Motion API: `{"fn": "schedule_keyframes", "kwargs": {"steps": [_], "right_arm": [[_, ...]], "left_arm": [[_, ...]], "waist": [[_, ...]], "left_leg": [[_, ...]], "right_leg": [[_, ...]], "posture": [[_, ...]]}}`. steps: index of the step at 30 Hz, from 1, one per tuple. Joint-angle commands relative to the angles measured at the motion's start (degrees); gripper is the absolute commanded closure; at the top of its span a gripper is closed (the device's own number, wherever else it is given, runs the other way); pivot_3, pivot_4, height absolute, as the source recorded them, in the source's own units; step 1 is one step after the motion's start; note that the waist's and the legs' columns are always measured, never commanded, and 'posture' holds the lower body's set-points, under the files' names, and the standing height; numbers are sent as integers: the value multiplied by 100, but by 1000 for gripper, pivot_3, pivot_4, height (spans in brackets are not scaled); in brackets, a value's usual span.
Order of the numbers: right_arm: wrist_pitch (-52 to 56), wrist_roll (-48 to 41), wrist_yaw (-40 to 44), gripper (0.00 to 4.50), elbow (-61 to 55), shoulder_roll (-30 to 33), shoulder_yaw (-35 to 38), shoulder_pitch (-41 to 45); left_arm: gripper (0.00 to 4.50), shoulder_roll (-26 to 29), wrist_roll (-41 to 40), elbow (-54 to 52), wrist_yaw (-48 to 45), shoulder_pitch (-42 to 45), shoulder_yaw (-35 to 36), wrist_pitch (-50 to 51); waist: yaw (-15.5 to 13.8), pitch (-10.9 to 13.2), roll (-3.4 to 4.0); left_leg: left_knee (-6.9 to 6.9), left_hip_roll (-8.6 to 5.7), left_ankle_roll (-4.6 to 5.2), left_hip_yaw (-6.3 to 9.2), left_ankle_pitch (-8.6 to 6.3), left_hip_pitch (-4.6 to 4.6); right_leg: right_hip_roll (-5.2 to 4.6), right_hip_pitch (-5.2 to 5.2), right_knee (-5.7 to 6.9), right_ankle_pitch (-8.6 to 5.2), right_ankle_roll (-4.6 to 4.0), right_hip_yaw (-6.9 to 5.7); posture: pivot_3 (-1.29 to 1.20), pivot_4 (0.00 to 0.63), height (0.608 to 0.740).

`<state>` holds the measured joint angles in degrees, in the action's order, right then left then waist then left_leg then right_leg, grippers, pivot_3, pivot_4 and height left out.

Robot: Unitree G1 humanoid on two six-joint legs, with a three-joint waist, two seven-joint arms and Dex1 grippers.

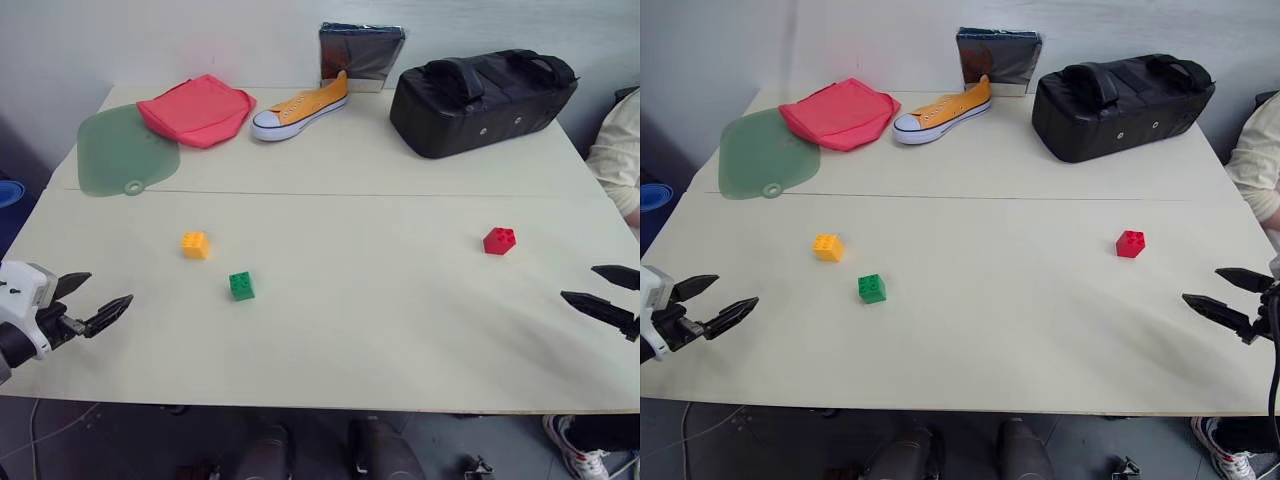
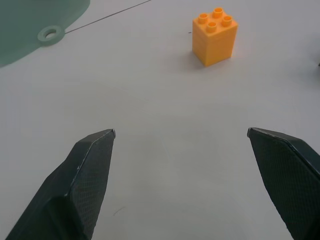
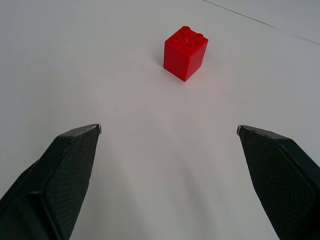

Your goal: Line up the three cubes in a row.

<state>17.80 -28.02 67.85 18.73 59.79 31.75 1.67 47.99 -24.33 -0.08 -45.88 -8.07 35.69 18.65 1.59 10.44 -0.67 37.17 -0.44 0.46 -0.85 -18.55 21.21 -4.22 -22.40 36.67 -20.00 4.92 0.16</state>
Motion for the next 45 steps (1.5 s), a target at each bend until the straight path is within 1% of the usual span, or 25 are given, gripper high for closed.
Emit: {"fn": "schedule_keyframes", "kwargs": {"steps": [1,17,21,26,29,32,35,38,42,45], "right_arm": [[55,-122,-87,0,-204,-32,248,-24],[24,-47,-428,0,-369,-161,208,-60],[16,-33,-508,0,-391,-160,217,-72],[188,-126,-781,0,-715,-219,223,4],[578,-249,-1294,0,-1162,-413,161,220],[886,142,-2240,0,-1342,-657,-134,561],[1521,185,-3142,0,-1642,-1131,-429,1024],[2048,123,-3911,0,-1750,-1676,-537,1588],[2436,5,-4247,0,-1834,-2076,-638,2029],[2375,324,-4612,0,-1627,-2252,-868,2318]], "left_arm": [[39,48,27,-161,68,-42,185,-65],[39,51,-13,-307,217,131,45,121],[39,116,-72,-269,215,342,-13,238],[39,118,-286,-543,57,640,-244,557],[39,89,-660,-926,-148,990,-604,921],[39,131,-1024,-1330,-517,1352,-1073,1231],[39,233,-1523,-1780,-986,2044,-1681,1640],[39,265,-1861,-1938,-1345,2825,-2205,1982],[39,271,-2009,-1893,-1696,3573,-2680,2191],[39,174,-1940,-1772,-1845,4029,-2960,2189]], "waist": [[4,0,0],[7,0,0],[-1,0,0],[-5,0,0],[-4,0,0],[-4,0,0],[0,0,0],[5,0,1],[-2,0,3],[5,1,2]], "left_leg": [[0,0,0,0,0,-1],[4,0,-1,0,1,-2],[7,0,-1,0,2,-2],[15,0,-1,0,3,-2],[18,0,-6,0,6,0],[26,0,-22,1,15,0],[26,0,-43,1,28,1],[27,-1,-55,1,37,6],[24,0,-60,-3,51,6],[32,0,-58,-1,55,13]], "right_leg": [[0,0,2,0,0,0],[1,-2,14,0,0,1],[1,-2,18,0,0,1],[1,0,26,0,0,1],[1,-1,31,0,0,1],[1,-1,37,2,1,1],[4,-4,41,3,-1,2],[9,-9,45,4,-2,3],[19,-16,66,4,-2,8],[22,-17,76,4,-2,7]], "posture": [[0,150,740],[0,150,740],[0,150,740],[0,150,740],[0,150,740],[0,150,740],[0,150,740],[0,150,740],[0,150,740],[0,150,740]]}}
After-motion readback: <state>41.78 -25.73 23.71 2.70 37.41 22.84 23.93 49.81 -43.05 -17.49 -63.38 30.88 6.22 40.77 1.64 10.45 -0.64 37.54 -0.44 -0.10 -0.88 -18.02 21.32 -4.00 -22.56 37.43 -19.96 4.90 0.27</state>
